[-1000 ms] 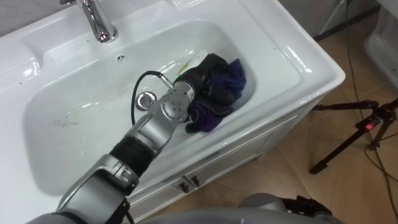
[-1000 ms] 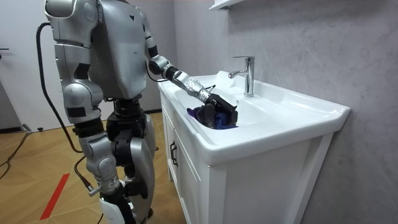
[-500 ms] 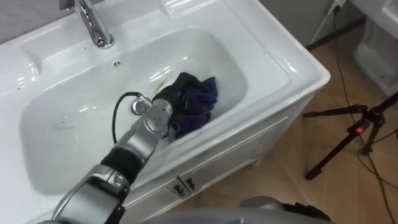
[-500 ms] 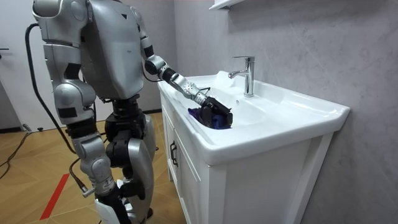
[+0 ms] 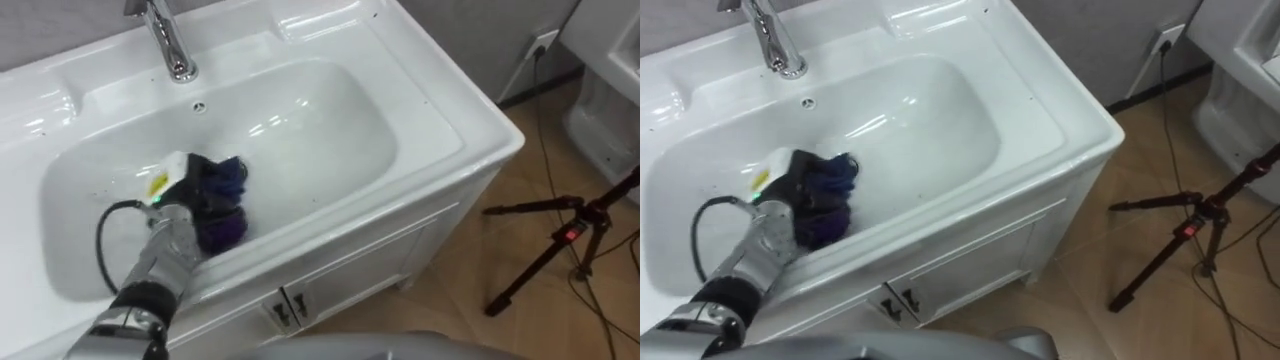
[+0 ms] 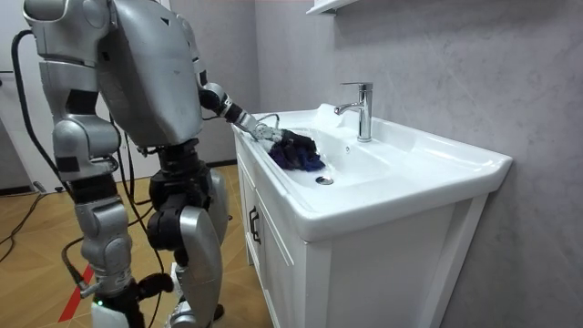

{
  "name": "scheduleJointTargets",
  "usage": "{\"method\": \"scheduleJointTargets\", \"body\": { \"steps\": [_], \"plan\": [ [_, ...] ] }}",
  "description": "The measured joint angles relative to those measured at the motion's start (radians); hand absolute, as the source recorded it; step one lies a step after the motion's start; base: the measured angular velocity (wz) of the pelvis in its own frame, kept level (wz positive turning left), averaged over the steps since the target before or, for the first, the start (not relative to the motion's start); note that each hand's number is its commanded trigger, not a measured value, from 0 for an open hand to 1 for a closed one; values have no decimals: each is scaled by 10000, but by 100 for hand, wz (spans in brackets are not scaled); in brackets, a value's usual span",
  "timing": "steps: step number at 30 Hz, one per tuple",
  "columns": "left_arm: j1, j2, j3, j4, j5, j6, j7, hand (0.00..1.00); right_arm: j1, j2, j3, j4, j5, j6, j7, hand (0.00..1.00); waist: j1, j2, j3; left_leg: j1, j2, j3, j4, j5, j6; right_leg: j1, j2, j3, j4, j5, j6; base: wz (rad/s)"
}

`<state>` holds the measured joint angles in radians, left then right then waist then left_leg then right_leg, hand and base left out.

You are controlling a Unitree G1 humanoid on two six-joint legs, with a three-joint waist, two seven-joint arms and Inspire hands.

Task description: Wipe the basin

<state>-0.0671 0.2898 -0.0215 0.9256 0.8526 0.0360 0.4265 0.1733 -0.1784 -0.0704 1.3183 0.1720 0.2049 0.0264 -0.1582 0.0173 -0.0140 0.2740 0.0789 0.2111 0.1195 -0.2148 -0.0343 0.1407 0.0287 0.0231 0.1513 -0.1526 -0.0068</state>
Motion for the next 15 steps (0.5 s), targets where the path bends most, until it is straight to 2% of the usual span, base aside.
{"method": "scheduleJointTargets", "body": {
  "steps": [2, 3, 5, 7, 9, 11, 15],
  "plan": [
    [310, 131, 104, -32, 905, 153, 524, 100, 141, -68, -104, -20, -534, 169, 89, 0, 73, 101, -48, 35, 7, -3, -10, -9, -15, 24, 6, -6, -3, -8, -7, 0],
    [382, 114, 86, 4, 1600, 330, 750, 100, 142, -127, -176, -3, -683, 270, 137, 0, 98, 173, -46, 80, 9, 28, -15, -15, -24, 12, 11, -5, -1, -8, -7, -4],
    [398, 108, 70, 55, 2339, 556, 731, 100, 101, -174, -396, -2, -794, 354, 203, 0, 124, 282, -69, 154, 46, 35, -36, -49, -80, 29, 63, 30, 22, -3, -17, -9],
    [399, 109, 45, 135, 2756, 777, 754, 100, 48, -222, -470, 24, -816, 363, 215, 0, 128, 392, -76, 199, 93, 33, -42, -88, -141, 24, 121, 71, 40, 12, -42, -9],
    [472, 108, 45, 189, 3072, 976, 842, 100, 10, -313, -729, 23, -830, 363, 272, 0, 158, 577, -46, 243, 121, 29, -42, -91, -146, 6, 165, 177, 43, 29, -70, -11],
    [565, 108, 78, 182, 3224, 1030, 828, 100, -23, -439, -774, 25, -937, 363, 344, 0, 167, 682, -88, 209, 129, -24, -37, -90, -146, 26, 173, 187, 97, 43, -86, -8],
    [748, 109, 308, 97, 3908, 1030, 860, 100, -187, -719, -1136, 76, -944, 350, 421, 0, 296, 1013, -97, 130, 123, -173, -24, -89, -144, -130, 168, 173, 194, 52, -95, -7]
  ]
}}
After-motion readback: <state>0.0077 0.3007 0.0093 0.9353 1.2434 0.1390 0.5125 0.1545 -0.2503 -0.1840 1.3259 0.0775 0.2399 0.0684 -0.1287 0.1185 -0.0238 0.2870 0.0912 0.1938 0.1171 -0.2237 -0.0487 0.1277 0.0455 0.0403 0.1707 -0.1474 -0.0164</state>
